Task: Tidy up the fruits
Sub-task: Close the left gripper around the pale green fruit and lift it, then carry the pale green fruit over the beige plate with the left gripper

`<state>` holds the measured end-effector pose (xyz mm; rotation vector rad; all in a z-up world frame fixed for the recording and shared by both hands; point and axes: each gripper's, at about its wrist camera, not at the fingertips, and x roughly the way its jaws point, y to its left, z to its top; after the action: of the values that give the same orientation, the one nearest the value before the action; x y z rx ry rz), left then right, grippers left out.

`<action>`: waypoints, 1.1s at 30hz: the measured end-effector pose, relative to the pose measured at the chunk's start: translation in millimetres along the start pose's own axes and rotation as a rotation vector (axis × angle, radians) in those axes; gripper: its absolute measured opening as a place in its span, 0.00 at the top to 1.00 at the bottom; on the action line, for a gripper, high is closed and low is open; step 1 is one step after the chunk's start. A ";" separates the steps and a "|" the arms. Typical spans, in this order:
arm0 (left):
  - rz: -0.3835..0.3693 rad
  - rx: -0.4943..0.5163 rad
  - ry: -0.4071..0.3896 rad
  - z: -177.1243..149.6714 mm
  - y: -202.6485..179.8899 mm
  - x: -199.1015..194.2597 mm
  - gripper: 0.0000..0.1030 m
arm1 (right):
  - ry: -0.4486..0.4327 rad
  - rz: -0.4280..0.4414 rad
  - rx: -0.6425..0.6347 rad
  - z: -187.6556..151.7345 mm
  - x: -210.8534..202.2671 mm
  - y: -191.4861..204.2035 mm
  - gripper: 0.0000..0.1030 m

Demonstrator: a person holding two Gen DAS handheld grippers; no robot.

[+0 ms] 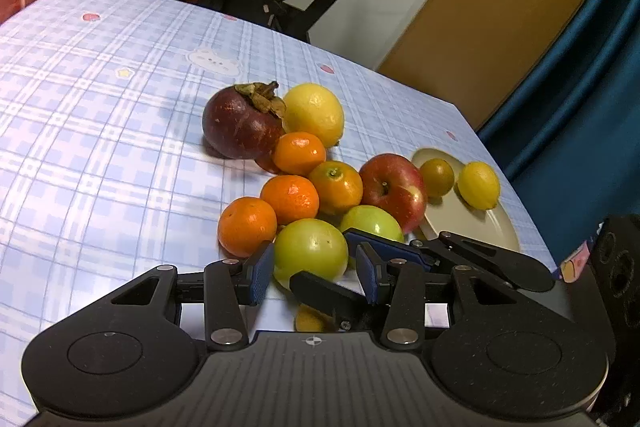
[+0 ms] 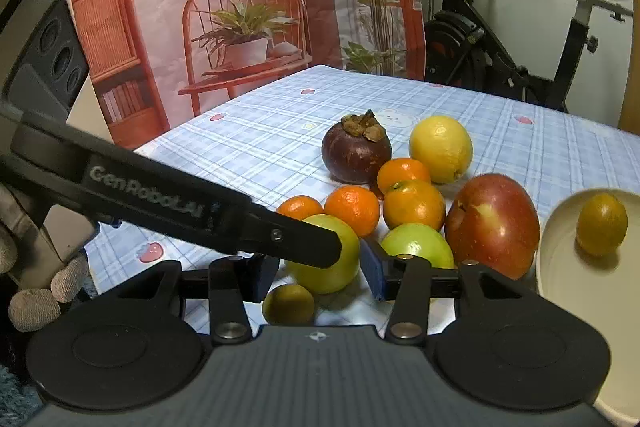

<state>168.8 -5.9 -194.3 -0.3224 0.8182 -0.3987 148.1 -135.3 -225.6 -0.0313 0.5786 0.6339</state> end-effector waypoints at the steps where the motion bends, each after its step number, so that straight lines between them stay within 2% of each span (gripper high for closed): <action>1: -0.001 -0.002 -0.002 0.1 0.5 0.1 0.55 | -0.002 -0.013 -0.028 0.2 1.4 3.3 0.52; 4: 0.000 -0.002 -0.005 0.2 0.7 0.1 0.55 | -0.007 -0.025 -0.061 -0.2 5.4 8.0 0.49; 9: 0.025 0.000 0.009 -0.6 1.0 1.7 0.55 | 0.005 -0.040 -0.093 2.6 14.4 13.5 0.49; 13: 0.028 -0.013 0.009 -1.0 4.8 2.7 0.51 | 0.029 -0.056 -0.145 1.7 21.9 21.2 0.51; 26: 0.032 0.002 0.025 -4.0 2.6 7.4 0.52 | 0.053 -0.077 -0.190 -0.9 27.6 22.5 0.52; 33: 0.027 0.049 -0.019 -2.5 -5.9 -0.4 0.53 | 0.024 -0.075 -0.176 -1.4 21.5 18.6 0.53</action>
<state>165.4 -11.2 -193.2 -0.2688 0.7924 -0.3896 150.9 -108.6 -235.3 -0.2249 0.5414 0.6109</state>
